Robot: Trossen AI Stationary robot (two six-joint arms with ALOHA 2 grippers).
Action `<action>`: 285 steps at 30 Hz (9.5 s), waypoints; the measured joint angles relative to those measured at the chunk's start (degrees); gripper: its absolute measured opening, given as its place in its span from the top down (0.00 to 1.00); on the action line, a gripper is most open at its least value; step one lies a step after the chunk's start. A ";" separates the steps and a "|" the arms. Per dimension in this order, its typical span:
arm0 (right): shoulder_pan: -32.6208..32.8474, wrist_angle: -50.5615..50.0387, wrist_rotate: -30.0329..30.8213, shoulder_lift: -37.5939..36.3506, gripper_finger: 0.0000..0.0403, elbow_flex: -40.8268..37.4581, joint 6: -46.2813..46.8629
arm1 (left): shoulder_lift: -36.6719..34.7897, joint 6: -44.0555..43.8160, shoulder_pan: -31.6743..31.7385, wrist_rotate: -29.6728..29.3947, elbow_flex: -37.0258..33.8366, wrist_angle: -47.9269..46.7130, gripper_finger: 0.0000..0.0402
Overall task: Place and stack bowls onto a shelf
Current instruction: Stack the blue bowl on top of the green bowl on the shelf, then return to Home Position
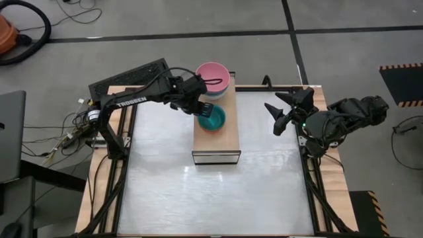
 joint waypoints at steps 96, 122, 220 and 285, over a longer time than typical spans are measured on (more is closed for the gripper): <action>6.69 46.47 -22.04 -66.47 0.27 -67.35 -22.08 | -95.38 25.13 -10.89 -1.89 -78.34 50.92 0.48; 6.69 75.54 -24.04 -66.51 0.27 -93.02 -27.02 | -95.97 17.81 -11.60 2.48 -100.20 73.40 0.48; 6.69 63.32 -16.33 -66.42 0.27 -93.18 -26.99 | -95.82 18.01 -14.14 -8.06 -99.97 63.87 0.48; 6.70 63.31 -16.33 -66.41 0.27 -93.18 -26.97 | -95.80 18.01 -14.12 -8.06 -99.95 63.89 0.48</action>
